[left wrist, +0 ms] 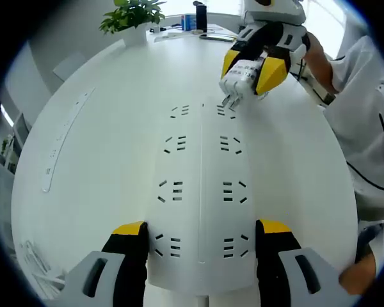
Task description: Straighten the power strip on the desk, plug the charger into it
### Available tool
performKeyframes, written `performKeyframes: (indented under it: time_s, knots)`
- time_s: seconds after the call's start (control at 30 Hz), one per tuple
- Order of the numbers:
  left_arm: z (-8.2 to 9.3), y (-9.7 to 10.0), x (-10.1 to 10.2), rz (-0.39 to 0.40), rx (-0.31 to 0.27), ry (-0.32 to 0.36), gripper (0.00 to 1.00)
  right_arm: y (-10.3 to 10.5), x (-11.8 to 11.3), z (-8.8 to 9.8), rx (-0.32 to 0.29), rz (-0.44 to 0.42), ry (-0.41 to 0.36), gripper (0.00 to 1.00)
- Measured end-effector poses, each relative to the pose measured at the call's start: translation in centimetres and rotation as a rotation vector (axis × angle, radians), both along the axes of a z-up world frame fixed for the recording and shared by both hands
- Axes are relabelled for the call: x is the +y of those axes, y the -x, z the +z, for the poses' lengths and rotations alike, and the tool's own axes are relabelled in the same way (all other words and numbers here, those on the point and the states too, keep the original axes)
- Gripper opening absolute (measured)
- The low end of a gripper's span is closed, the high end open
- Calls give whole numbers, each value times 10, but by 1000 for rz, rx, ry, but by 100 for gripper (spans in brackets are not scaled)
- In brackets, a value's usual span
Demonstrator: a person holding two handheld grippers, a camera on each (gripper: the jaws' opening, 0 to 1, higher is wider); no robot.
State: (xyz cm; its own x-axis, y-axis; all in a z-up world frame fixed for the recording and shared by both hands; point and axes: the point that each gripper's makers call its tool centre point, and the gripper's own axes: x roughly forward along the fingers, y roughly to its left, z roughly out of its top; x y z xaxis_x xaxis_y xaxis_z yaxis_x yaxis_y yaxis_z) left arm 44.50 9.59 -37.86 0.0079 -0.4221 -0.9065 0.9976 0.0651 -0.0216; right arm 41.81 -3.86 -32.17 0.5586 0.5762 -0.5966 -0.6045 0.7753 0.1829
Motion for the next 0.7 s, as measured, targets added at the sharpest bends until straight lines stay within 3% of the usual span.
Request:
performKeyframes:
  time_s: [0.23,0.7]
  knots:
    - [0,0,0,-1,0,-2,69,-1,-4,-1,8,-29,22,26]
    - [0,0,1,-1,-3,-5,69,-1,0,-2,134,-93,92,26]
